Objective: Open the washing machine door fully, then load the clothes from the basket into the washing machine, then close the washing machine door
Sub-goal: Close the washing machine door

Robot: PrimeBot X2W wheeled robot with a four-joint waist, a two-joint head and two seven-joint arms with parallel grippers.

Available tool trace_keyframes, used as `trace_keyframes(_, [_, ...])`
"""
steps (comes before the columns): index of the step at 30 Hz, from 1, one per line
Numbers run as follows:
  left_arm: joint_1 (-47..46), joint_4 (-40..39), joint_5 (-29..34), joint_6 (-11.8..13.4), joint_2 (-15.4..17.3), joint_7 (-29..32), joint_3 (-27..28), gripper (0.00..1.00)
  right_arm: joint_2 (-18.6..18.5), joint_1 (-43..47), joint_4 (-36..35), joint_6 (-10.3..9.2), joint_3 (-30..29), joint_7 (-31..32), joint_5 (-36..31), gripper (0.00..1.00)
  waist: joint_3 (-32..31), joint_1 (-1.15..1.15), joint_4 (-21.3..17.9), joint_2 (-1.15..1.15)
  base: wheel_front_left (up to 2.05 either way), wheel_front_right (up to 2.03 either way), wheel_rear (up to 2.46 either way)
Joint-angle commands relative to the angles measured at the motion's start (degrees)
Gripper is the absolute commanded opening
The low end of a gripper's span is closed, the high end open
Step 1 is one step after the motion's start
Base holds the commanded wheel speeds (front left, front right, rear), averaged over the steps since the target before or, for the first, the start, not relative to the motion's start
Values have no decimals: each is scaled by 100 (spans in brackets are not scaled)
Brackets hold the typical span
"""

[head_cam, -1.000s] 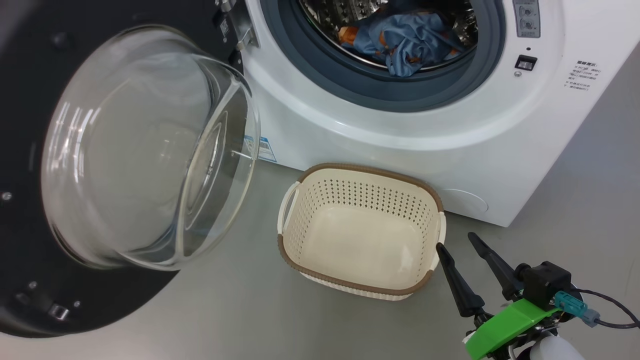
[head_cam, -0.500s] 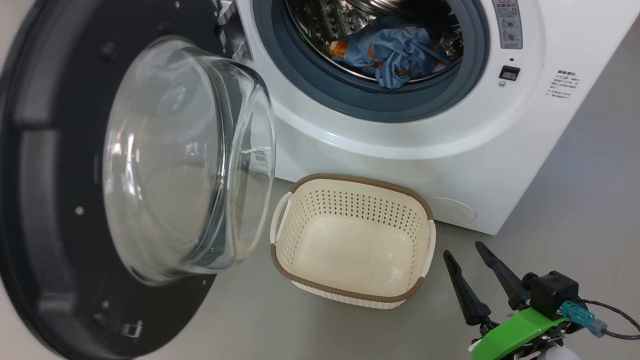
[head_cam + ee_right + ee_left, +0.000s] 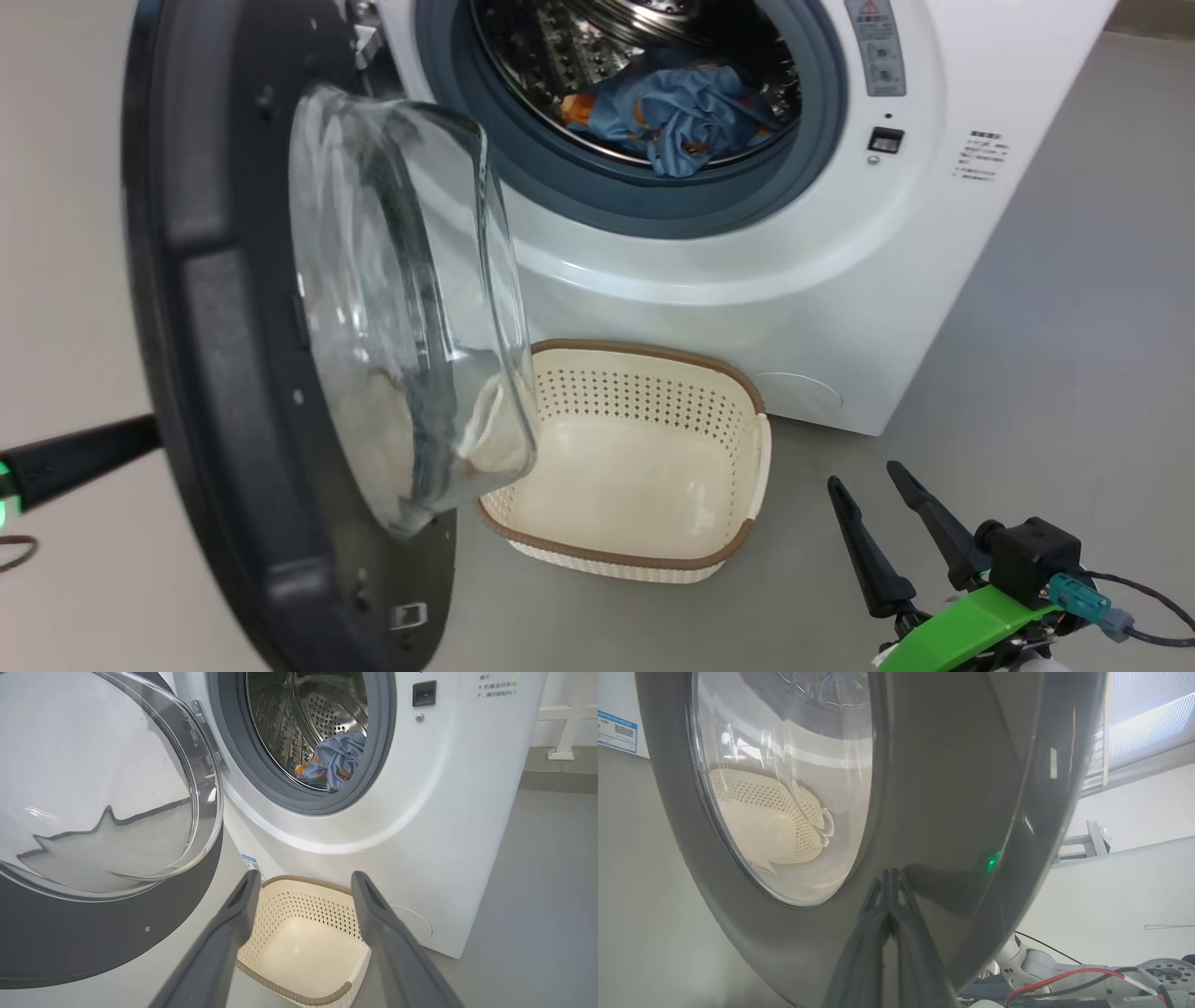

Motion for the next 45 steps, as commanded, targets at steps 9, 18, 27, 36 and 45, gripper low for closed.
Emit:
trace_keyframes(9, [-504,-483,207,-58,-237,39,15,0,97,-13,-211,9,-9,-27,25,100,85,0,-485,0,0,0,0])
trace_keyframes(18, [-853,-604,368,-58,-637,-177,-134,0,210,-14,-271,9,-118,-27,-18,100,209,0,-971,0,0,0,0])
trace_keyframes(27, [-1126,-552,523,-58,-845,-426,-277,0,289,-78,-342,9,-217,-27,-73,100,344,0,-1362,0,0,0,0])
trace_keyframes(36, [-1378,-385,682,-58,-975,-888,-363,0,370,-89,-396,9,-301,-27,-100,100,417,0,-1693,0,0,0,0])
trace_keyframes(45, [-1188,-317,745,-58,-904,-1298,-447,0,404,-49,-404,9,-385,-27,-110,100,382,0,-1723,0,0,0,0])
